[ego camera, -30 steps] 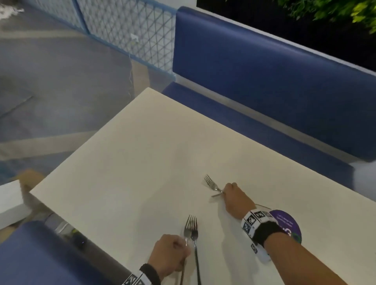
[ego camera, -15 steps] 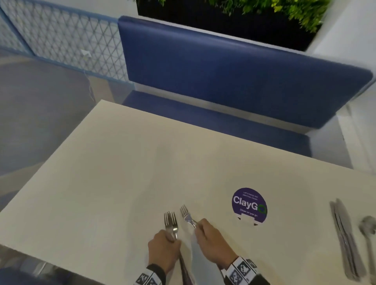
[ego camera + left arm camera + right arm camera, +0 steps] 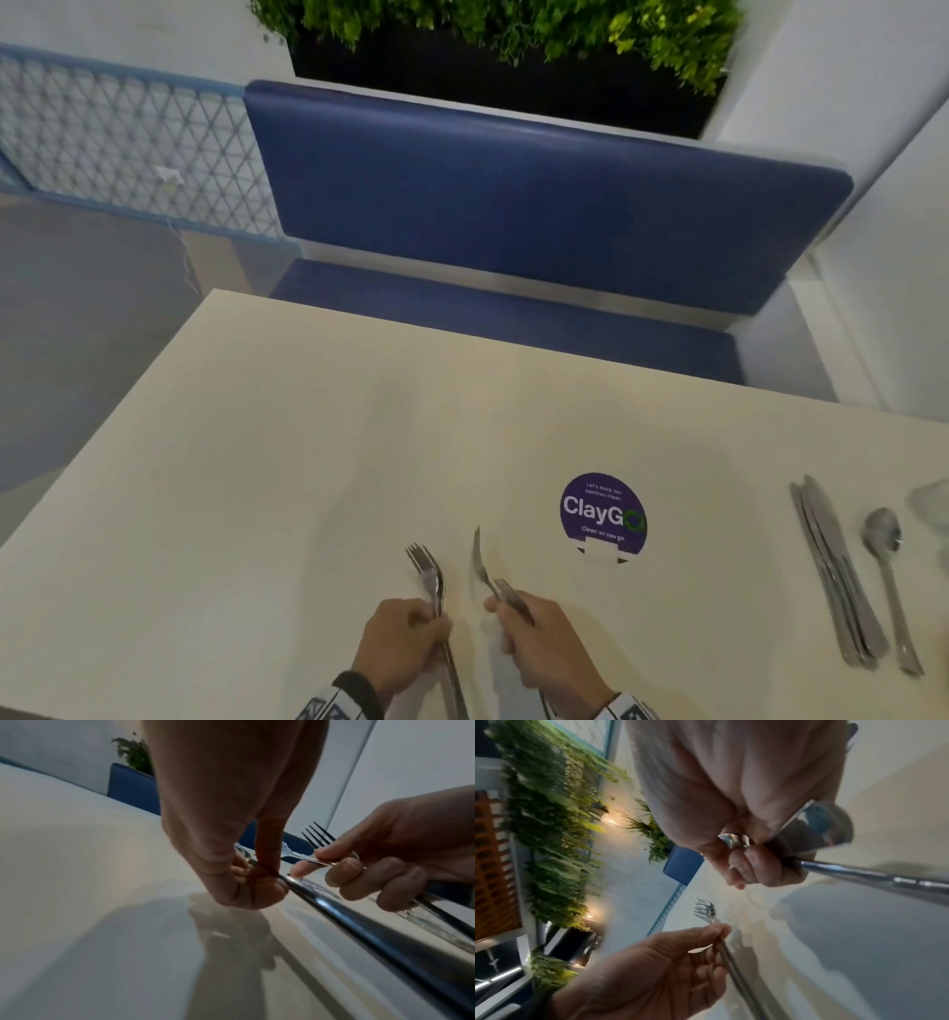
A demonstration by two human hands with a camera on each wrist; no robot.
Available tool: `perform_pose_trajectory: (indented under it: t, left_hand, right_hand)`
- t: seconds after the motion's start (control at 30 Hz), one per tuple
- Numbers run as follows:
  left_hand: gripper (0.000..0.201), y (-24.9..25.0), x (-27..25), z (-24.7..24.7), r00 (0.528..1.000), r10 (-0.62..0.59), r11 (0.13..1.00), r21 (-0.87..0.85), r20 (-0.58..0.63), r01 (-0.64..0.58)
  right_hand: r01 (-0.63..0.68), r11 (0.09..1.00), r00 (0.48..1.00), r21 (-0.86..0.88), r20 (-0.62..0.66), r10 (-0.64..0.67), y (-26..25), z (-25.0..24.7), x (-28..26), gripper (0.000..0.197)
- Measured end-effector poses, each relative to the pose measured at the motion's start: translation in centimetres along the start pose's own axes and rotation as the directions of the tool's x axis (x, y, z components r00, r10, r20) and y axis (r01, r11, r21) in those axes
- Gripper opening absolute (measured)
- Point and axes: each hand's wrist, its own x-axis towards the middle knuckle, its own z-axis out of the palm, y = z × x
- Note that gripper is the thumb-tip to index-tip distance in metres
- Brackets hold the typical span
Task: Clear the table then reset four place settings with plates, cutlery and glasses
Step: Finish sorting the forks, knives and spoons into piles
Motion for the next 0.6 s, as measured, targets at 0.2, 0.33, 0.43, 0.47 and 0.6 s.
perform_pose_trajectory:
  t: [0.2,0.33,0.43,0.47,0.6]
  left_hand:
    - [0.026,1.9,-0.9,0.1,0.991,0.032,0.972,-0.237,0.129,-0.001]
    - [0.015,2.8,-1.2,0.2,0.993,0.062,0.957,-0.288,0.103,-0.030]
    - [0.017,3.0,-1.5,0.2,0.996,0.025,0.915,-0.403,0.080,0.009]
    - [0.016,3.0,-1.7,0.2,0.995,0.023,0.890,-0.456,0.093,0.022]
    - [0.012,2.8,-2.2,-0.3,0.990,0.041,0.845,-0.534,0.139,0.040]
  right_hand:
    - [0.170,0.984,0.981,-0.042,-0.090,-0.174,-0.7,1.2,-1.2,0.026]
    - [0.245,0.942,0.952,-0.228,-0.126,-0.278,-1.2,1.9,-1.8,0.050]
    - [0.277,0.946,0.946,-0.167,-0.128,-0.299,-1.8,2.2,-2.3,0.050]
    - [0.291,0.949,0.944,-0.122,-0.125,-0.305,-2.0,2.3,-2.5,0.042]
    - [0.228,0.972,0.967,0.052,-0.125,-0.220,-2.4,2.7,-2.9,0.029]
